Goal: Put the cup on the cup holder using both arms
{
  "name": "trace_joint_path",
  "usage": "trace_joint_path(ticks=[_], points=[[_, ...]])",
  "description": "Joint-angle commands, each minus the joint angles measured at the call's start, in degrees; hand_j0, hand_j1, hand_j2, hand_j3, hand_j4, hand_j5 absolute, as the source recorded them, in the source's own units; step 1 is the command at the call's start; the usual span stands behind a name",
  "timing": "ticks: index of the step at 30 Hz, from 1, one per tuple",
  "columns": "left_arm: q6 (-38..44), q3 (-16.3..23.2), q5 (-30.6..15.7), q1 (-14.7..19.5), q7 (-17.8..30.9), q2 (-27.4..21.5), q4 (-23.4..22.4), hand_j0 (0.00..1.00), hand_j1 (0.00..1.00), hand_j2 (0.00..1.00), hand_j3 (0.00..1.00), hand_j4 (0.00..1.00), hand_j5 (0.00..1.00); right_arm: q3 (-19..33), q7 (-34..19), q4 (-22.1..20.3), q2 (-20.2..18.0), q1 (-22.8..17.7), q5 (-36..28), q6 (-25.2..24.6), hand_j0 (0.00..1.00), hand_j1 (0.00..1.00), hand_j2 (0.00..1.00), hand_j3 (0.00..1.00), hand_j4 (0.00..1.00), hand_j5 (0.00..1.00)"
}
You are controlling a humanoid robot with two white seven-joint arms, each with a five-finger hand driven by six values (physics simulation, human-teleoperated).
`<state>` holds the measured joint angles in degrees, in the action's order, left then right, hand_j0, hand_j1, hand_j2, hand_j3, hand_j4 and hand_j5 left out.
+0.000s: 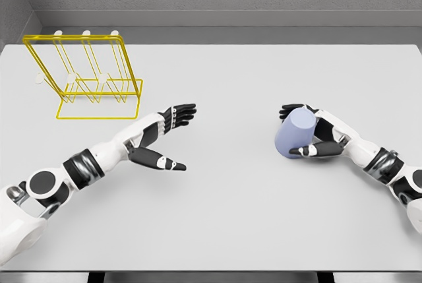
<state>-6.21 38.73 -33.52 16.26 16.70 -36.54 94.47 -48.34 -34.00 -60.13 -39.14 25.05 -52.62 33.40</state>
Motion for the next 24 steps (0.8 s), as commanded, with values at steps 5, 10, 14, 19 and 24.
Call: trace_joint_path(ticks=[5, 10, 14, 19, 24], points=[[0.7, -0.1, -0.3, 0.0, 0.0, 0.2, -0.7, 1.0, 1.0, 1.0, 1.0, 1.0, 1.0, 0.0, 0.1, 0.3, 0.1, 0.4, -0.1, 0.0, 0.67, 0.67, 0.67, 0.67, 0.67, 0.67], [0.6, -0.2, -0.3, -0.1, 0.0, 0.2, -0.7, 1.0, 1.0, 1.0, 1.0, 1.0, 1.0, 0.0, 0.0, 0.2, 0.5, 0.8, -0.1, 0.0, 0.67, 0.67, 0.67, 0.67, 0.67, 0.67], [0.3, -0.2, -0.3, -0.3, 0.1, 0.2, -0.7, 1.0, 1.0, 1.0, 1.0, 1.0, 1.0, 0.2, 0.1, -0.4, 0.0, 1.8, -0.1, 0.4, 0.67, 0.67, 0.67, 0.67, 0.67, 0.67], [0.3, -0.2, -0.3, -0.3, 0.0, 0.2, -0.7, 1.0, 1.0, 1.0, 1.0, 1.0, 1.0, 0.3, 0.0, -1.3, -0.3, 3.1, -0.1, 0.7, 0.67, 0.67, 0.67, 0.67, 0.67, 0.67], [0.3, -0.6, -0.3, -0.3, 0.1, 0.2, -0.7, 1.0, 1.0, 1.0, 1.0, 1.0, 1.0, 0.2, 0.0, -3.4, -0.4, 3.7, -0.1, 0.7, 0.67, 0.67, 0.67, 0.67, 0.67, 0.67]])
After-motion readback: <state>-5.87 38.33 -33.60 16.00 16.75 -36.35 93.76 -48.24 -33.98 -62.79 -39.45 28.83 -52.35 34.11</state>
